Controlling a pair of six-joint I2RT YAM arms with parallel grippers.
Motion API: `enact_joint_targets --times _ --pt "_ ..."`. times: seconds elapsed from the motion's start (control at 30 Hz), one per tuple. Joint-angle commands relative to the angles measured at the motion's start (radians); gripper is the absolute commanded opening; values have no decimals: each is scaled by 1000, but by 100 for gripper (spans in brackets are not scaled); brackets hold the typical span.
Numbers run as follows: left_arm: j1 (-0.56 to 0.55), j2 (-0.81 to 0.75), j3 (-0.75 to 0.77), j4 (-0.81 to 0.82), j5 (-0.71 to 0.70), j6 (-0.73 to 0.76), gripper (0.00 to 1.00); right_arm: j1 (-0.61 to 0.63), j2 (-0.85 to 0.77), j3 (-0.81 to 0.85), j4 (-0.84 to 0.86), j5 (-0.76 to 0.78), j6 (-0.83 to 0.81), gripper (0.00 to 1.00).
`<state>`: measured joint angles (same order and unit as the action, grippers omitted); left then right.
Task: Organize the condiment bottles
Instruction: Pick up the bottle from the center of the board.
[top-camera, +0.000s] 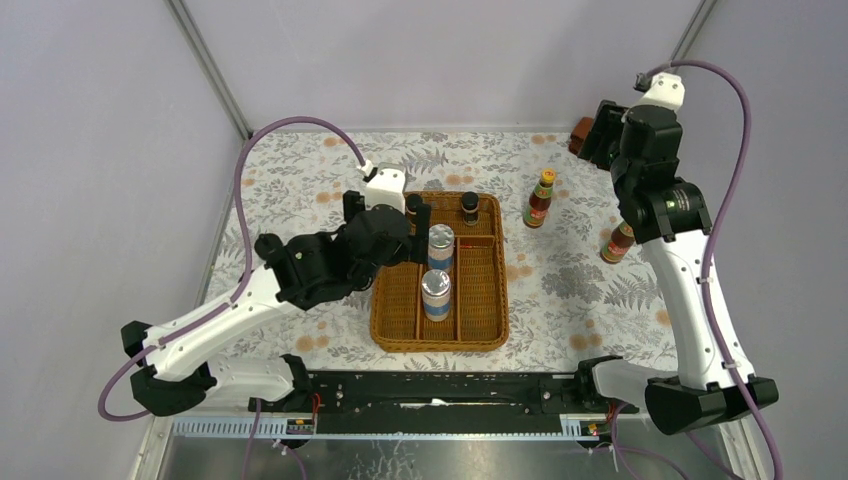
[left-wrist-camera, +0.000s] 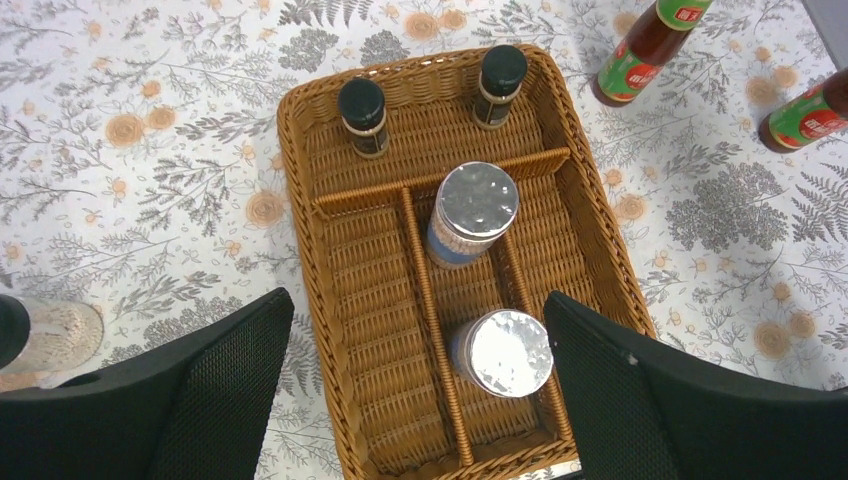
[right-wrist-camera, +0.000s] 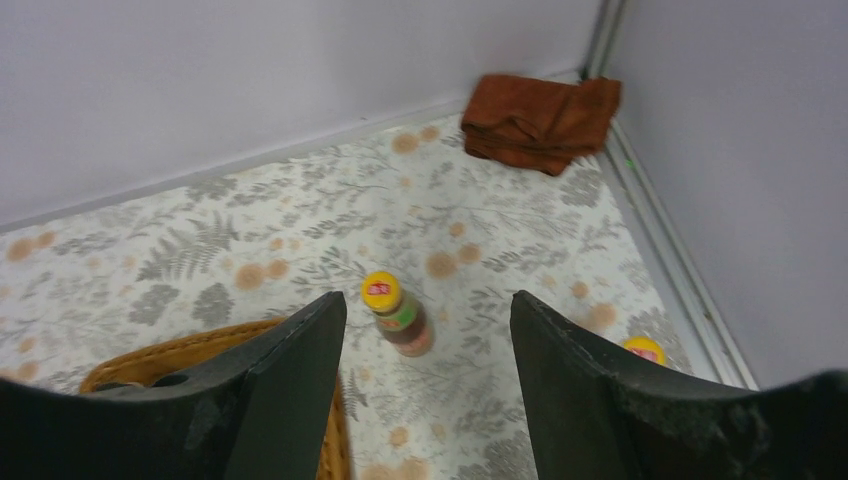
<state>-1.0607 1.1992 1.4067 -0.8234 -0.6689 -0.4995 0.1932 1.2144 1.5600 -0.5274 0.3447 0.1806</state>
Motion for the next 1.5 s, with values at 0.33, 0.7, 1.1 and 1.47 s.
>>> enact_joint_targets --times 0.33,0.7,1.1,1.47 --pt "56 -67 -99 73 115 -47 99 -6 -201 -251 -130 332 101 71" --pt "137 -108 -140 81 199 -3 99 -17 -209 -391 -126 363 209 75" --pt "187 -112 -150 95 252 40 99 -118 -181 -457 -90 329 265 81" --pt "248 -103 -158 118 304 66 99 -241 -134 -533 36 233 265 80"
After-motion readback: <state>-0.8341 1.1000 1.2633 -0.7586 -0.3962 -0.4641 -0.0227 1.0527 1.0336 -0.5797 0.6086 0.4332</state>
